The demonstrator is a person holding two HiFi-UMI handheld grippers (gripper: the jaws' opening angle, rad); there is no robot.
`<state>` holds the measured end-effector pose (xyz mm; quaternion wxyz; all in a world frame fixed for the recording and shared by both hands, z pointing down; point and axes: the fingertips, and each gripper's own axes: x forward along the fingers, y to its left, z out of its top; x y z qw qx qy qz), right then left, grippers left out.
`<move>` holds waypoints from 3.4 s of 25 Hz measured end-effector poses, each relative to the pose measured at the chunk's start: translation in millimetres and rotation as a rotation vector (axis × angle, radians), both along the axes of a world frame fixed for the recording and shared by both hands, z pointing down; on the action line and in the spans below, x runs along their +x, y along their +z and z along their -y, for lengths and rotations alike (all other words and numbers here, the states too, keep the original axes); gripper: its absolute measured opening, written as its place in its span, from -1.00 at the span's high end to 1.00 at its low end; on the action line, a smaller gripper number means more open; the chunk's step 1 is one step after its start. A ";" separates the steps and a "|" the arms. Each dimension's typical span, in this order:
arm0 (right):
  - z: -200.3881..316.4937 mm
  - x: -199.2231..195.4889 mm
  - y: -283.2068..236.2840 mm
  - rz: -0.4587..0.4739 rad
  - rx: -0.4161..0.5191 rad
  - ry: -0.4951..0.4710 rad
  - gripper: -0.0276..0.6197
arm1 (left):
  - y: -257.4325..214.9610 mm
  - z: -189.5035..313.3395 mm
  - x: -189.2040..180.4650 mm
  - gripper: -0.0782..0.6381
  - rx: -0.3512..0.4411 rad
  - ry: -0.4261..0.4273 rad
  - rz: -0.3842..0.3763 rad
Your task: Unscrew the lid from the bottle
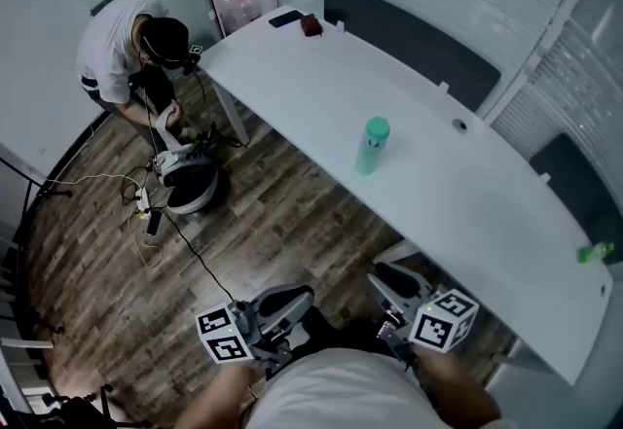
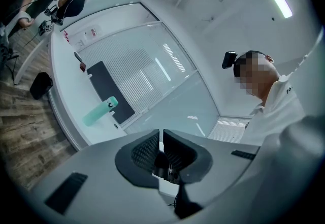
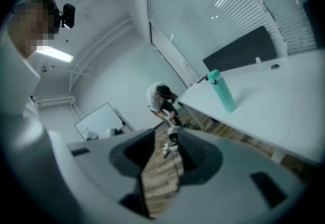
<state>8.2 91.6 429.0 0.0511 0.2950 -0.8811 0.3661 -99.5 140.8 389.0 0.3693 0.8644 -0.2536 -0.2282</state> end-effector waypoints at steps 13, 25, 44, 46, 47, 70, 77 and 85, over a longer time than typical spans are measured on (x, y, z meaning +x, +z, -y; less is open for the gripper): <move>82.6 22.5 14.8 -0.009 -0.027 -0.035 0.49 | 6.1 82.7 26.1 0.73 -0.021 -0.026 0.014; 133.5 40.7 14.0 0.006 -0.006 -0.086 0.49 | 6.7 137.3 62.5 0.73 -0.021 -0.032 0.036; 150.0 32.2 18.9 -0.024 -0.022 0.075 0.49 | 16.5 163.9 35.9 0.73 -0.040 0.087 0.048; 151.3 30.9 19.9 -0.029 -0.023 0.080 0.49 | 18.9 165.7 34.2 0.73 -0.045 0.089 0.047; 152.2 30.5 20.4 -0.031 -0.023 0.082 0.49 | 19.9 166.7 33.3 0.73 -0.047 0.089 0.047; 272.9 25.1 14.4 -0.151 0.106 0.155 0.45 | 66.0 293.7 61.5 0.38 0.071 0.083 0.391; 306.0 14.9 32.7 -0.319 0.177 0.130 0.16 | 120.8 339.9 85.9 -0.03 0.114 0.046 0.681; 330.9 2.3 48.8 -0.432 0.193 0.114 0.00 | 147.2 374.6 110.2 -0.08 0.149 -0.004 0.847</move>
